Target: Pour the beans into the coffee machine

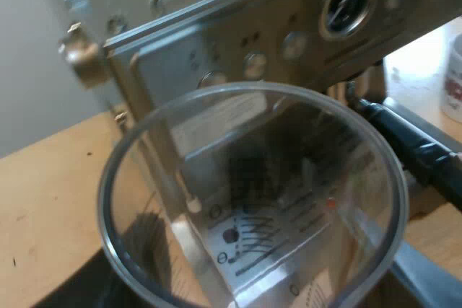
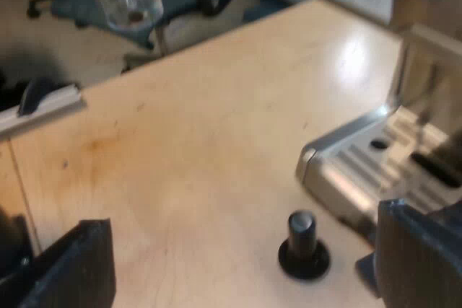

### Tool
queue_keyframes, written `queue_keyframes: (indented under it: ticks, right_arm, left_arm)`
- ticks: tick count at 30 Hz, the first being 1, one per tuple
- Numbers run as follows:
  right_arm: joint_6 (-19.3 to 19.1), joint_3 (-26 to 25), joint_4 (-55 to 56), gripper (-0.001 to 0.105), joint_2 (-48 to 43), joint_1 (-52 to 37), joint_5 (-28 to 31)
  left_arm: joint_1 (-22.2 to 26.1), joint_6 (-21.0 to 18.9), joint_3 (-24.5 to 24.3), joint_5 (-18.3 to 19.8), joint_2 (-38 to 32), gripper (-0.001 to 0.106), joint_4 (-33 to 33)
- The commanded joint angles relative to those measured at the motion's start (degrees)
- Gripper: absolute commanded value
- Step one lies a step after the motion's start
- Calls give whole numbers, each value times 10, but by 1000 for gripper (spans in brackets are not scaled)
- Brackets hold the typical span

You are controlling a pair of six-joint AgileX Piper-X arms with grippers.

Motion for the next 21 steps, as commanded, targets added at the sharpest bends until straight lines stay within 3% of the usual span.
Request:
queue_keyframes:
  ticks: [1,5,7,9,13,16,21]
  right_arm:
    - [-2,1,0,78,17,1,-9]
    - [-2,1,-7,78,55,16,-10]
    - [-2,1,-19,78,70,30,-10]
    - [-2,1,-36,78,86,44,-10]
    - [-2,1,-92,78,129,75,11]
    - [-2,1,-121,78,159,85,52]
    - [46,1,-163,78,207,87,71]
  left_arm:
    - [0,-22,29,-12,-11,12,-27]
    - [0,-27,82,-25,-13,12,-59]
    - [6,-59,104,-33,-13,12,-87]
    - [19,-83,121,-33,-13,12,-119]
    - [76,-75,157,-33,-13,12,-173]
    - [115,-61,179,-5,-13,12,-204]
    - [187,-45,227,79,6,12,-270]
